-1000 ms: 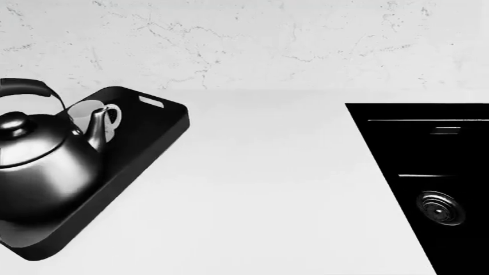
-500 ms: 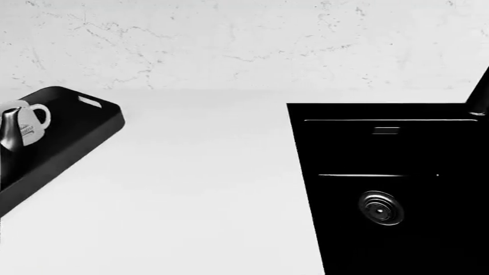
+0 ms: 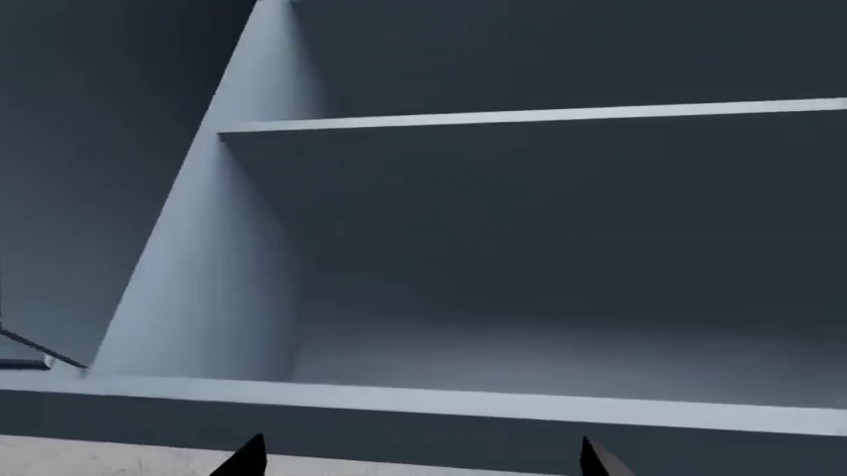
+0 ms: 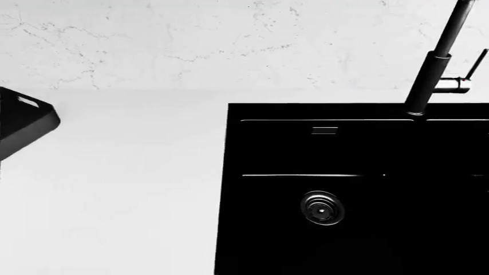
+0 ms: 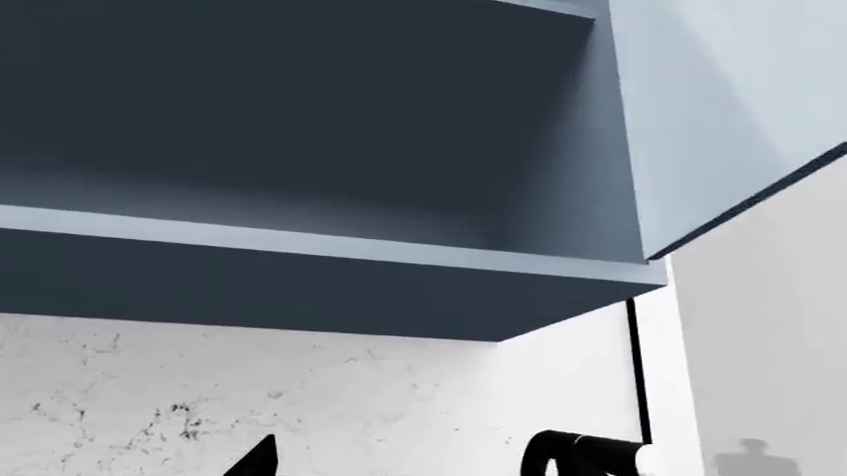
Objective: Pick the kettle from the counter and place it on the tray. Then pick the mug from the cabinet and place it on the tray. Then close the cabinet doors.
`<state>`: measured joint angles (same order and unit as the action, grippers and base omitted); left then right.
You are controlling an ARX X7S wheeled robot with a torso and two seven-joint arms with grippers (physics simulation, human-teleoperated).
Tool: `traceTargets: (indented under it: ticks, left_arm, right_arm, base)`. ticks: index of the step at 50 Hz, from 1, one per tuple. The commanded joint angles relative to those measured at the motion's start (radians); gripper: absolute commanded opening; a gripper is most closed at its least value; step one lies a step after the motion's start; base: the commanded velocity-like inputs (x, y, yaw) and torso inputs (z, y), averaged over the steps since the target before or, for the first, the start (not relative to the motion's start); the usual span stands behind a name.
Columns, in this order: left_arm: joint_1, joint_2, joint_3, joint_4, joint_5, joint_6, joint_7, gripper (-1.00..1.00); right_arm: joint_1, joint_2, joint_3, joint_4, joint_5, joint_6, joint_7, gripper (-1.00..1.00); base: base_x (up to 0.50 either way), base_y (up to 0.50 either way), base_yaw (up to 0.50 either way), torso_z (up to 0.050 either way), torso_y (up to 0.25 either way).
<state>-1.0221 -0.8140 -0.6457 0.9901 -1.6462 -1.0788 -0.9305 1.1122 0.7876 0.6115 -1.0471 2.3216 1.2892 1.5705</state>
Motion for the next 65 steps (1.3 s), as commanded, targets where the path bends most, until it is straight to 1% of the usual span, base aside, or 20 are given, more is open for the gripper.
traceTargets:
  ticks: [1, 19, 45, 49, 51, 52, 54, 55, 57, 58, 59, 61, 62, 64, 65]
  left_arm:
    - [0.000, 0.000, 0.005, -0.002, 0.003, 0.003, 0.000, 1.00]
    - [0.017, 0.008, -0.001, 0.002, 0.019, 0.004, 0.015, 1.00]
    - [0.040, 0.010, -0.010, 0.007, 0.028, 0.009, 0.024, 1.00]
    - [0.045, 0.012, -0.009, 0.008, 0.035, 0.007, 0.029, 1.00]
    - [0.043, 0.014, -0.003, 0.006, 0.039, 0.006, 0.029, 1.00]
    - [0.042, 0.013, -0.002, 0.006, 0.038, 0.006, 0.029, 1.00]
    - [0.040, 0.013, 0.000, 0.002, 0.039, 0.007, 0.029, 1.00]
    - [0.042, 0.015, 0.002, 0.003, 0.044, 0.006, 0.033, 1.00]
    - [0.041, 0.014, 0.002, 0.001, 0.042, 0.008, 0.032, 1.00]
    - [0.040, 0.013, 0.002, -0.001, 0.040, 0.009, 0.030, 1.00]
    - [0.040, 0.012, 0.002, -0.001, 0.039, 0.010, 0.029, 1.00]
    - [0.041, 0.009, 0.001, -0.002, 0.036, 0.011, 0.030, 1.00]
    - [0.041, 0.007, 0.000, -0.004, 0.034, 0.012, 0.029, 1.00]
    - [0.043, 0.006, -0.001, -0.003, 0.032, 0.013, 0.030, 1.00]
    - [0.043, 0.005, -0.002, -0.003, 0.030, 0.014, 0.030, 1.00]
  right_arm:
    - [0.000, -0.002, -0.003, 0.000, -0.003, -0.002, 0.000, 1.00]
    - [0.004, 0.002, -0.004, 0.000, 0.002, -0.010, 0.000, 1.00]
    - [-0.004, -0.019, 0.009, 0.000, 0.001, 0.016, 0.000, 1.00]
    - [0.014, 0.007, -0.035, 0.000, -0.045, 0.029, 0.000, 1.00]
    - [0.038, 0.060, -0.139, 0.000, -0.121, -0.029, 0.000, 1.00]
    - [0.071, 0.098, -0.213, 0.000, -0.157, -0.073, 0.000, 1.00]
    - [0.170, 0.215, -0.440, 0.000, -0.254, -0.207, 0.000, 1.00]
    - [0.240, 0.285, -0.590, 0.000, -0.306, -0.296, 0.000, 1.00]
    - [0.451, 0.411, -0.890, 0.007, -0.395, -0.452, 0.000, 1.00]
    - [0.578, 0.442, -1.040, 0.027, -0.415, -0.500, 0.000, 1.00]
    - [0.689, 0.463, -1.190, 0.039, -0.429, -0.540, 0.000, 1.00]
    - [0.942, 0.458, -1.484, 0.092, -0.420, -0.578, 0.000, 1.00]
    - [1.050, 0.451, -1.596, 0.117, -0.416, -0.597, 0.000, 1.00]
    - [1.230, 0.437, -1.787, 0.169, -0.417, -0.623, 0.000, 1.00]
    - [1.242, 0.428, -1.789, 0.194, -0.422, -0.600, 0.000, 1.00]
  base:
    - [0.00, -0.50, 0.00, 0.000, 0.000]
    - [0.00, -0.50, 0.00, 0.000, 0.000]
    - [0.00, -0.50, 0.00, 0.000, 0.000]
    - [0.00, 0.00, 0.00, 0.000, 0.000]
    - [0.00, 0.00, 0.00, 0.000, 0.000]
    - [0.00, 0.00, 0.00, 0.000, 0.000]
    - [0.00, 0.00, 0.00, 0.000, 0.000]
    - [0.00, 0.00, 0.00, 0.000, 0.000]
    - [0.00, 0.00, 0.00, 0.000, 0.000]
    - [0.00, 0.00, 0.00, 0.000, 0.000]
    - [0.00, 0.00, 0.00, 0.000, 0.000]
    - [0.00, 0.00, 0.00, 0.000, 0.000]
    - [0.00, 0.00, 0.00, 0.000, 0.000]
    - [0.00, 0.00, 0.00, 0.000, 0.000]
    - [0.00, 0.00, 0.00, 0.000, 0.000]
